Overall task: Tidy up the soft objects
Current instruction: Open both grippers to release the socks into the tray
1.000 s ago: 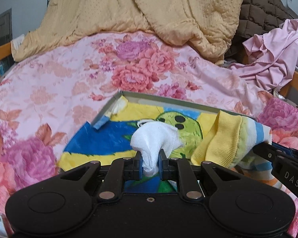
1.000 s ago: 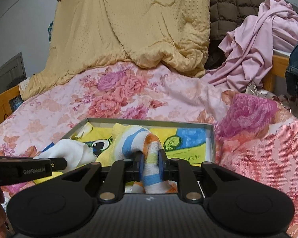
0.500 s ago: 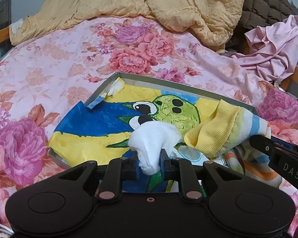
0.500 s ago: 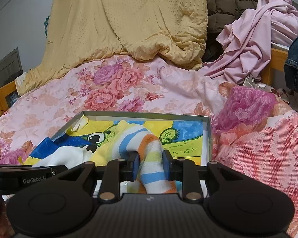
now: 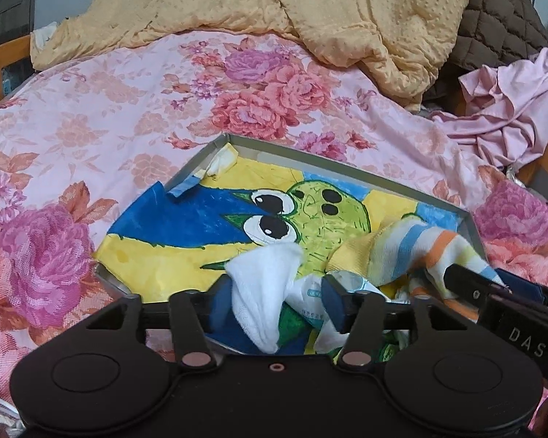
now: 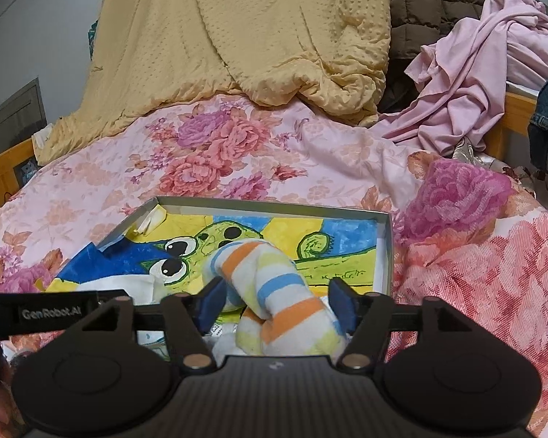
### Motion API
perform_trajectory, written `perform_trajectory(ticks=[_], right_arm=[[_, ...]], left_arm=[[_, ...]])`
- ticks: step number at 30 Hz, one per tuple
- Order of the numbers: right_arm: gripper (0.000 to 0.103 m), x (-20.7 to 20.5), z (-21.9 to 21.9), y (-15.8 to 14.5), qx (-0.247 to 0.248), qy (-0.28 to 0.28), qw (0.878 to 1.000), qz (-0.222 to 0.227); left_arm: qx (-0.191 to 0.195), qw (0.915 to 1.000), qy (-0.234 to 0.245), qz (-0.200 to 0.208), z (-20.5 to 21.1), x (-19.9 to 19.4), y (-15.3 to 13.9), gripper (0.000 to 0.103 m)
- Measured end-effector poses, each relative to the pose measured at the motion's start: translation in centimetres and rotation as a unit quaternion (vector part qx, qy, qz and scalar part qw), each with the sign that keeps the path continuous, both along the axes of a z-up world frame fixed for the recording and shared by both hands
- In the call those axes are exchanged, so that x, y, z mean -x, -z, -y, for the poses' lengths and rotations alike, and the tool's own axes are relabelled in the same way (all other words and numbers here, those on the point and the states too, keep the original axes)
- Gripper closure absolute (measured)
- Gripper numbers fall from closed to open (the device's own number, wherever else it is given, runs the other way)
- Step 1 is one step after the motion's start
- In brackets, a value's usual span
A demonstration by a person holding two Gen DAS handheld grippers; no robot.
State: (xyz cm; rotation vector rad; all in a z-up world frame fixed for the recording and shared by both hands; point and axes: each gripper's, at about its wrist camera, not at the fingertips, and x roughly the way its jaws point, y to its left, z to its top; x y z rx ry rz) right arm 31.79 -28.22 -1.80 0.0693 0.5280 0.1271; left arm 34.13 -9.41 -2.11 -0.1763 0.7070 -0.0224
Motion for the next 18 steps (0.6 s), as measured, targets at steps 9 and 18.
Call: perform_trajectory(ticks=[9, 18], right_arm=[[0.018, 1.2, -0.2, -1.3, 0.007, -0.004, 1.0, 0.02], [0.001, 2.8, -0.1, -3.1, 0.001, -0.009, 0.999, 0.039]], left_arm=[[-0.004, 0.9998, -0.016, 0.014, -1.1, 1.1, -1.8, 0.025], [-0.029, 0.9993, -0.012, 0.018, -1.3, 2.5, -4.0, 0.007]])
